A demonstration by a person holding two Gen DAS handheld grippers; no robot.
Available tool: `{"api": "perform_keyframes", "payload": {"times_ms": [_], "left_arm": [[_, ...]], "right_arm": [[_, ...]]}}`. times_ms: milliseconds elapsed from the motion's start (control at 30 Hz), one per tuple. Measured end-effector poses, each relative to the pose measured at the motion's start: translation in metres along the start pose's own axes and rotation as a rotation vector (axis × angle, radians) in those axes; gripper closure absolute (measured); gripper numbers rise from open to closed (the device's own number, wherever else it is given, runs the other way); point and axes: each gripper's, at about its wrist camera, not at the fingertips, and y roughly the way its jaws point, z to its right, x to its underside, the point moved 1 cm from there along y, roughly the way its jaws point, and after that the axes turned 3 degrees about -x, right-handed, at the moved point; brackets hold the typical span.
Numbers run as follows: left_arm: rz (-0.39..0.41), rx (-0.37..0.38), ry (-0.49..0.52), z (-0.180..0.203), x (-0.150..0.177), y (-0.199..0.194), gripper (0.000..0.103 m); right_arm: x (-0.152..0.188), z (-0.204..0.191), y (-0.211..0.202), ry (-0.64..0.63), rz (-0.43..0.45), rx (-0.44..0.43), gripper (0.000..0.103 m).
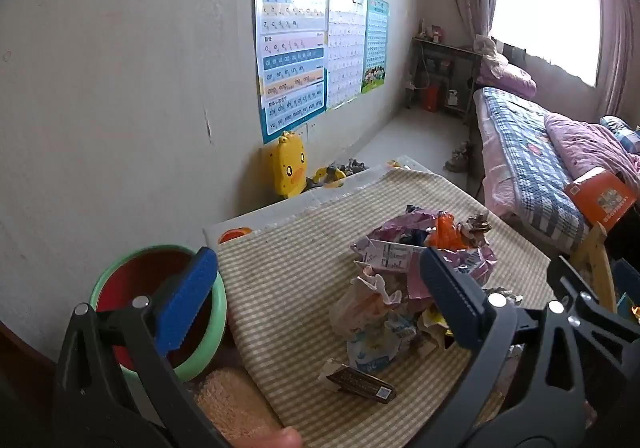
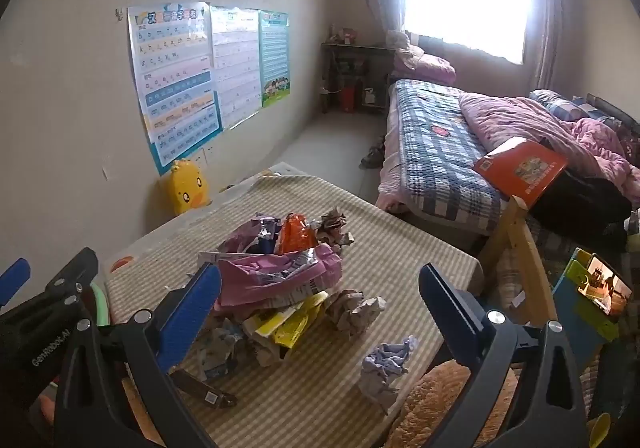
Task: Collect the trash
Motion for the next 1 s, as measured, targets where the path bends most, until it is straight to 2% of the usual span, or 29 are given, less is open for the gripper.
{"api": "perform_keyframes", "payload": {"times_ms": [1000], "left_arm": [[-0.053,-0.053,-0.01,-0.007,0.007,0.014,0.003]], "right_arm": [[0.0,0.008,-0.003,0.005,0.014,0.052,0.008]]}}
